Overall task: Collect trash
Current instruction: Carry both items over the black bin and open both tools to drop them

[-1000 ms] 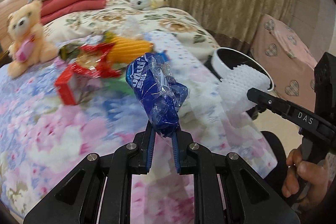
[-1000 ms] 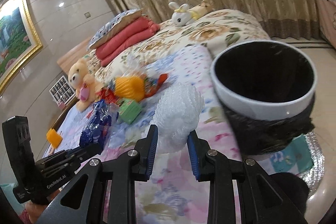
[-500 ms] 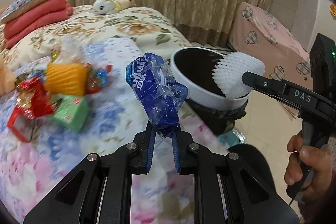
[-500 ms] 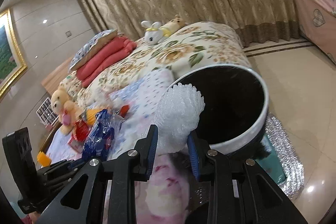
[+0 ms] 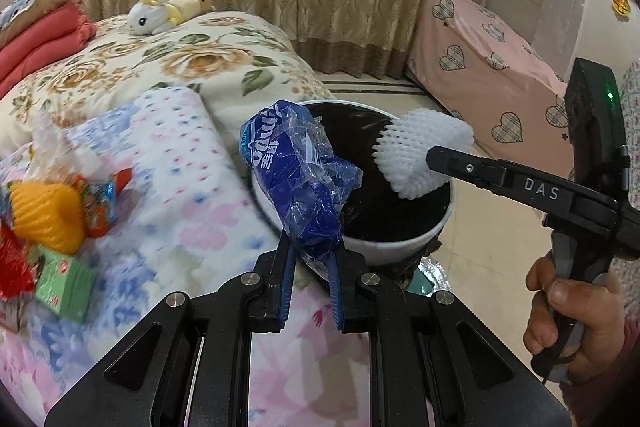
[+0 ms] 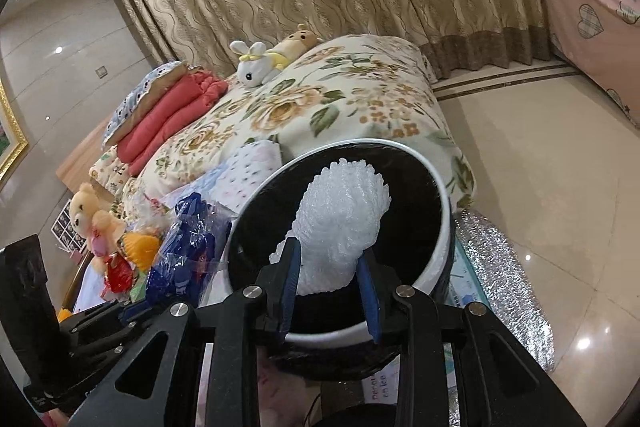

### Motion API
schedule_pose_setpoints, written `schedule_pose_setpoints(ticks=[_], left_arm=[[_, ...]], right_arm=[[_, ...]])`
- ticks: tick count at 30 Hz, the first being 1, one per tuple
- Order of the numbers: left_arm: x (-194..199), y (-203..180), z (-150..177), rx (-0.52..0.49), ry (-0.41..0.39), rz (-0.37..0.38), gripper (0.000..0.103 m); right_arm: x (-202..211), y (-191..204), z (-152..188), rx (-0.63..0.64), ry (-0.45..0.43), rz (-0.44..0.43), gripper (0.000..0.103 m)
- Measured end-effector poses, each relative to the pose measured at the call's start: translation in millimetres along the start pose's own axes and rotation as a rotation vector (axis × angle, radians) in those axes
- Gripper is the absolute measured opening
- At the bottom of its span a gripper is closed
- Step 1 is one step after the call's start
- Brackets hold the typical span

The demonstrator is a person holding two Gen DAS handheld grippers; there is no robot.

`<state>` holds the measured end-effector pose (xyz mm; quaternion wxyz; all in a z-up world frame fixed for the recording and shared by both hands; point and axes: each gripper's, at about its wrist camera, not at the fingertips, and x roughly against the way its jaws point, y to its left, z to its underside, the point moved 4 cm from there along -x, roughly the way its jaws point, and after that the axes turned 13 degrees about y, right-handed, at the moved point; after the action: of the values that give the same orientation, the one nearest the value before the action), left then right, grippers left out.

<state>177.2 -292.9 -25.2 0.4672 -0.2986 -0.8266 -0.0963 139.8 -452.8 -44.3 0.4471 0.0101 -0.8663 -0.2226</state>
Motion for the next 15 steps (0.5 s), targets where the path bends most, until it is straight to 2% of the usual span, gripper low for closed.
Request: schedule_pose_setpoints(ticks=[13,15], left_arm=[[-22.6,-11.2,-19.7,-0.024,0.044,0.024,0.015],[-23.0,-11.6,-20.1,-0.027,0.041,0.029,0.019]], right_arm=[[-15.5,-15.8,-15.8,-0.023,0.043,0.007,0.032],[-18.7,-15.5,-17.3,-0.02,0.053,0.013,0.038]])
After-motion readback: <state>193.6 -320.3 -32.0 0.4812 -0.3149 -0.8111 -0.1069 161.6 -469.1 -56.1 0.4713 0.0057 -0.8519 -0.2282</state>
